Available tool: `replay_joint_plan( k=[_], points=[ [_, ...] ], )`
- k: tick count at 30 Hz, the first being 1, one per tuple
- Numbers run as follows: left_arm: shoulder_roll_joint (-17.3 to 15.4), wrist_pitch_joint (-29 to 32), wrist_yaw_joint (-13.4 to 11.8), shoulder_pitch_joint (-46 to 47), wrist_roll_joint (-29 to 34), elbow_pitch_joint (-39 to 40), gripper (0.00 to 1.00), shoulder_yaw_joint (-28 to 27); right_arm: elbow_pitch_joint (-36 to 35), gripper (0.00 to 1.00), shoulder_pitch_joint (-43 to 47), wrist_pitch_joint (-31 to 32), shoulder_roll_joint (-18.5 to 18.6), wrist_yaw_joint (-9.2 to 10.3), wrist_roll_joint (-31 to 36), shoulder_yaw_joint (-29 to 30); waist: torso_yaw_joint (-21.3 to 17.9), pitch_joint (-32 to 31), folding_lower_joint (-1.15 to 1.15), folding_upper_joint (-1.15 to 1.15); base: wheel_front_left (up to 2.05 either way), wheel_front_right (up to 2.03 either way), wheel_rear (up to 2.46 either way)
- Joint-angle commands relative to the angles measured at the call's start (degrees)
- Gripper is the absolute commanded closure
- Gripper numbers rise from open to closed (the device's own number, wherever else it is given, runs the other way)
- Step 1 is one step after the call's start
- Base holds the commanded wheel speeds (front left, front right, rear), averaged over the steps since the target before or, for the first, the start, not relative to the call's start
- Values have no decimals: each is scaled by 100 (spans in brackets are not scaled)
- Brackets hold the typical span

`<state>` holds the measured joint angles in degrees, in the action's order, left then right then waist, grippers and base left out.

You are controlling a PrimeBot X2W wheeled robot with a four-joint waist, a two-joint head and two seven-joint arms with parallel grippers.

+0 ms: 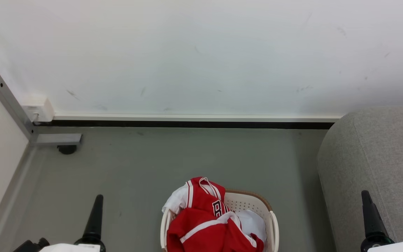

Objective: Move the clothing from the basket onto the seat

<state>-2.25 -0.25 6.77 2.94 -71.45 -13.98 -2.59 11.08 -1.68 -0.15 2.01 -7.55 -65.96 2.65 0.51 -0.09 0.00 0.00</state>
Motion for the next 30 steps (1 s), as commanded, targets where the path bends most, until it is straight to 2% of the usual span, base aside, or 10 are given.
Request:
replay_joint_plan(
  k=[1, 30],
  points=[
    [-45, -53, -10, 27, 208, 104, 0, 19, -124, 0, -18, -65, 58, 3, 226, -23, 4, -3, 0, 0, 0, 0, 0],
    [-62, -632, -77, -120, 2489, 211, 0, 367, -395, 0, 218, -635, 80, 5, 2358, -237, 34, -25, 0, 0, 0, 0, 0]
  ],
)
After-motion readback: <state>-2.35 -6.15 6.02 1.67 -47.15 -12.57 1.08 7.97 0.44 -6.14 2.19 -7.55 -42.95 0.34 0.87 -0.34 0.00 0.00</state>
